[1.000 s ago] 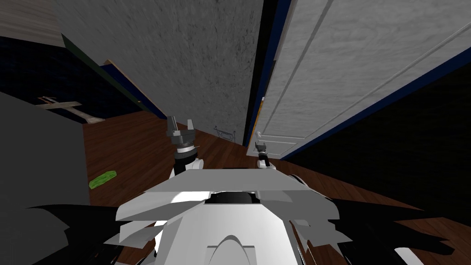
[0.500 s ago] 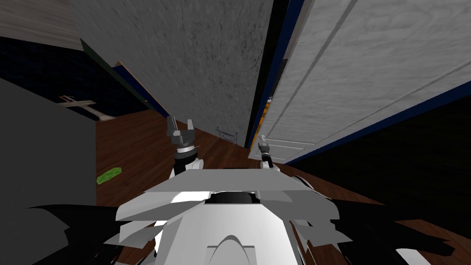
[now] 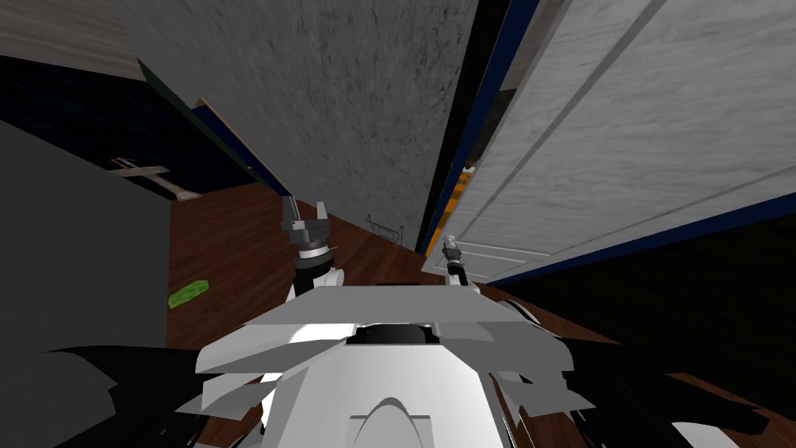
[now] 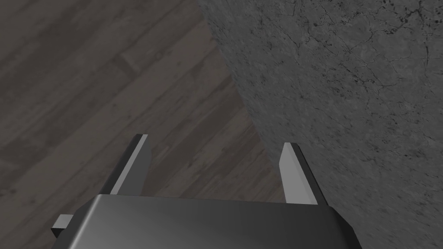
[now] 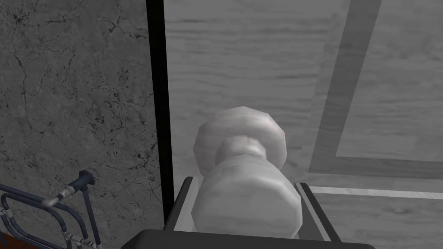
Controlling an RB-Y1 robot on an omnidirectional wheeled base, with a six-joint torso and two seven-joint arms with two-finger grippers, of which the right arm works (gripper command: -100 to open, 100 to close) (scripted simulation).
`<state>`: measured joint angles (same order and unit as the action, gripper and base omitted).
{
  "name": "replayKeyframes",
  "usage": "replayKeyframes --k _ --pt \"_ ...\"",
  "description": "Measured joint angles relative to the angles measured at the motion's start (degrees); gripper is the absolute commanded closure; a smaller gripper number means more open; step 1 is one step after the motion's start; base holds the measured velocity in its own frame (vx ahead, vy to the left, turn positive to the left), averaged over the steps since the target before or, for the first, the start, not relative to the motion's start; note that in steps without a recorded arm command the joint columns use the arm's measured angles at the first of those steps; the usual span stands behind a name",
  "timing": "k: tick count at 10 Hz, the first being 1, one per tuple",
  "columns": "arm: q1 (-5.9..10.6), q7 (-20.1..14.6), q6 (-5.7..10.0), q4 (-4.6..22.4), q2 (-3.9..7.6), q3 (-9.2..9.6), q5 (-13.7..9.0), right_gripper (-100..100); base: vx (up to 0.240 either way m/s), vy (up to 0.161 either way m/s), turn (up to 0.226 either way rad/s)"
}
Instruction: Pull the door open
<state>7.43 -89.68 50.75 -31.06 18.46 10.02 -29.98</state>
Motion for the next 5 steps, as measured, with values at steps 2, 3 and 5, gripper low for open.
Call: replayKeyframes --k 2,3,5 --pt "0.05 0.1 -0.06 0.0 -0.05 0.05 0.1 100 -0.024 0.0 0.006" --pt "-0.02 0.1 -0.12 0.1 -0.1 0.1 0.1 100 -0.008 0.002 -0.003" --pt "-0.09 0.1 -0.17 0.1 -0.14 0.13 0.1 100 -0.061 -0.027 0.06"
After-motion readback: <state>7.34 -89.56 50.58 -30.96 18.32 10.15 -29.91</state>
